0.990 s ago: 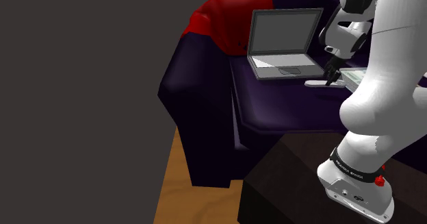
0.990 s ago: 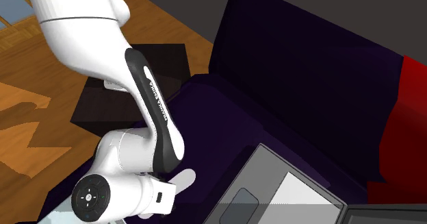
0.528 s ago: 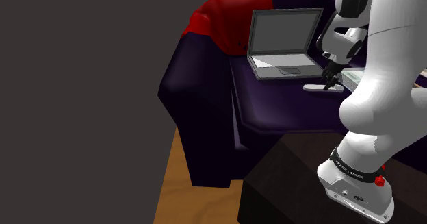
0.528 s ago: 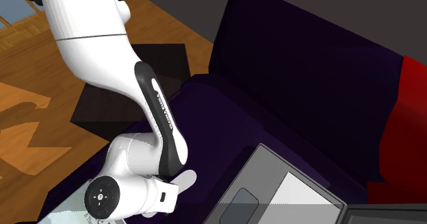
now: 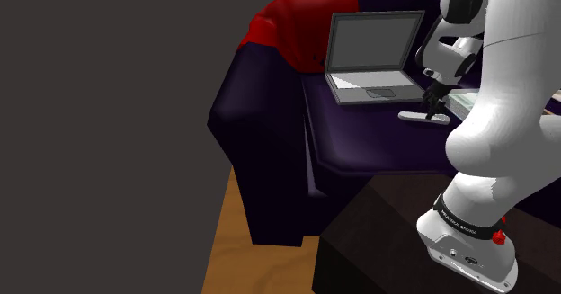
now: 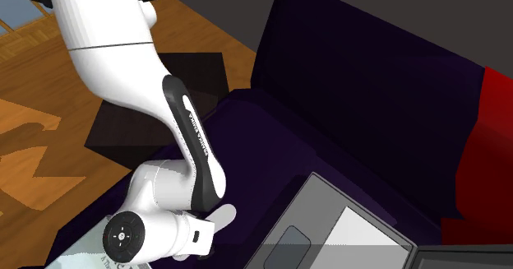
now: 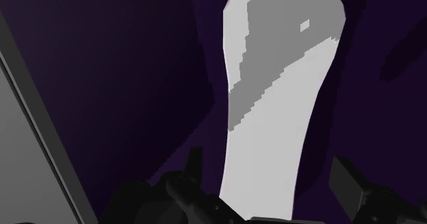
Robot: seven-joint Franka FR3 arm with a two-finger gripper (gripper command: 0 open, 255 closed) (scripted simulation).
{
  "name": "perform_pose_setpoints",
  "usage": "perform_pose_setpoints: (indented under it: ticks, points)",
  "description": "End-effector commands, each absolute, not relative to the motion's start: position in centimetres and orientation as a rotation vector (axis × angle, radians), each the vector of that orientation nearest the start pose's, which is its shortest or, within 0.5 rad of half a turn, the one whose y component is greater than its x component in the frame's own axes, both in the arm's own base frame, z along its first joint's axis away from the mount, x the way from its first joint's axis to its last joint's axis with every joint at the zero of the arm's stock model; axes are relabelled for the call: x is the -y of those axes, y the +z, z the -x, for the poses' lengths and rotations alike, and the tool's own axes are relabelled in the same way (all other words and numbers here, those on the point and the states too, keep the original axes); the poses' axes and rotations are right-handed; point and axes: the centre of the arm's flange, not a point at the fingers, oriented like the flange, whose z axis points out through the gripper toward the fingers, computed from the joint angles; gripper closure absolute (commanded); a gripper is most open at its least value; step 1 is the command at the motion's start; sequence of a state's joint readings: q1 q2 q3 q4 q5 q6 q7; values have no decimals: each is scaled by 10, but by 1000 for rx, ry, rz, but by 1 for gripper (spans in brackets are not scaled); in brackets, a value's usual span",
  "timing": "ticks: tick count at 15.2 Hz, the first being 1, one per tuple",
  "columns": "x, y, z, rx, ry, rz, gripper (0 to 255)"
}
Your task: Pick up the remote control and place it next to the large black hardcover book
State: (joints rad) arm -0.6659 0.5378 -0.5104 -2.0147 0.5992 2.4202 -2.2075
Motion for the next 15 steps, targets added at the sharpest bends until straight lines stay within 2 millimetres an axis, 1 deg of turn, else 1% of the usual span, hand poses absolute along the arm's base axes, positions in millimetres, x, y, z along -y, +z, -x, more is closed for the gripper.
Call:
perform_pose_setpoints:
  ticks: [1, 4, 7, 8, 15]
  points:
    - [549, 209, -237, 964, -204, 2982, 0]
    - [549, 209, -237, 964, -204, 2982, 0]
    - [550, 248, -232, 964, -204, 2982, 0]
    - [551, 259, -231, 964, -204, 2982, 0]
    - [551, 259, -231, 964, -204, 2982, 0]
